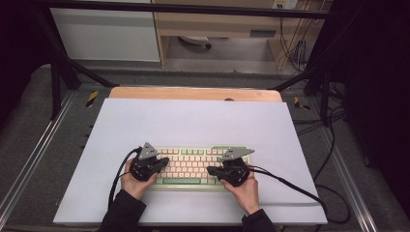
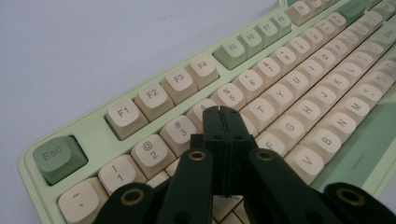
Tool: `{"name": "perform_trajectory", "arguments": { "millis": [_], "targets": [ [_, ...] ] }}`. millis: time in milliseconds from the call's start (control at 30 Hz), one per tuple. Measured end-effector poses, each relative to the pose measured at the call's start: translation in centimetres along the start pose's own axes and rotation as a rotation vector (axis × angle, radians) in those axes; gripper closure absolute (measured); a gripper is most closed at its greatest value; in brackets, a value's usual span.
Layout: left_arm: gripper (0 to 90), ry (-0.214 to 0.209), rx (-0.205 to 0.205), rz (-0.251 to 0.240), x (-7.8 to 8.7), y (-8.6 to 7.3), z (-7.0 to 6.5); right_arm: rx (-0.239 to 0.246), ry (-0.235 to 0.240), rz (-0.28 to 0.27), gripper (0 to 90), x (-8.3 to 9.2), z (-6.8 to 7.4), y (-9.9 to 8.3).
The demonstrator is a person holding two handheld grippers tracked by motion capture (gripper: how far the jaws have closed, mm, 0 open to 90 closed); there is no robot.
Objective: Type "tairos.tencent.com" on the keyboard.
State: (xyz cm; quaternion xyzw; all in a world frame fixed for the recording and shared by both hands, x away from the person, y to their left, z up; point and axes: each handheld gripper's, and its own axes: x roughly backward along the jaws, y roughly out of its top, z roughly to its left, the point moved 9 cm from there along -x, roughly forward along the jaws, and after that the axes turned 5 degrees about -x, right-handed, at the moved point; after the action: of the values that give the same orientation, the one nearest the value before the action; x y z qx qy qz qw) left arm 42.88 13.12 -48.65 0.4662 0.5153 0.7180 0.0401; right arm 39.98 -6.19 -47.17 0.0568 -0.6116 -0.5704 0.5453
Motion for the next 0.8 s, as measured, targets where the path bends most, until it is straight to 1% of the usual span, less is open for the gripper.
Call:
{"name": "perform_trajectory", "arguments": {
  "millis": [67, 133, 167, 367, 500, 600, 800],
  "targets": [
    [90.0, 0.001, -0.002, 0.000, 0.0, 0.0, 0.0, -0.002, 0.001, 0.000, 90.0, 0.0, 0.0, 0.0],
    [90.0, 0.000, -0.008, 0.014, -0.2, -0.2, 0.0, 0.000, 0.001, 0.003, 90.0, 0.0, 0.0, 0.0],
    [90.0, -0.004, -0.006, 0.008, -0.2, -0.2, 0.0, -0.001, 0.001, 0.003, 90.0, 0.0, 0.0, 0.0],
    [90.0, -0.007, -0.005, 0.007, -0.1, -0.2, -0.2, -0.002, 0.002, 0.002, 90.0, 0.0, 0.0, 0.0],
    [90.0, -0.017, -0.011, -0.017, 0.5, 0.2, -0.5, -0.005, 0.001, -0.002, 90.0, 0.1, 0.1, 0.1],
    [90.0, -0.024, -0.016, -0.023, 1.0, 0.2, -0.6, -0.005, 0.005, -0.005, 90.0, 0.0, 0.1, 0.1],
    [90.0, -0.036, -0.009, -0.037, 2.0, 0.1, -0.5, -0.009, 0.016, -0.011, 90.0, -0.1, 0.3, 0.2]
  ]
}}
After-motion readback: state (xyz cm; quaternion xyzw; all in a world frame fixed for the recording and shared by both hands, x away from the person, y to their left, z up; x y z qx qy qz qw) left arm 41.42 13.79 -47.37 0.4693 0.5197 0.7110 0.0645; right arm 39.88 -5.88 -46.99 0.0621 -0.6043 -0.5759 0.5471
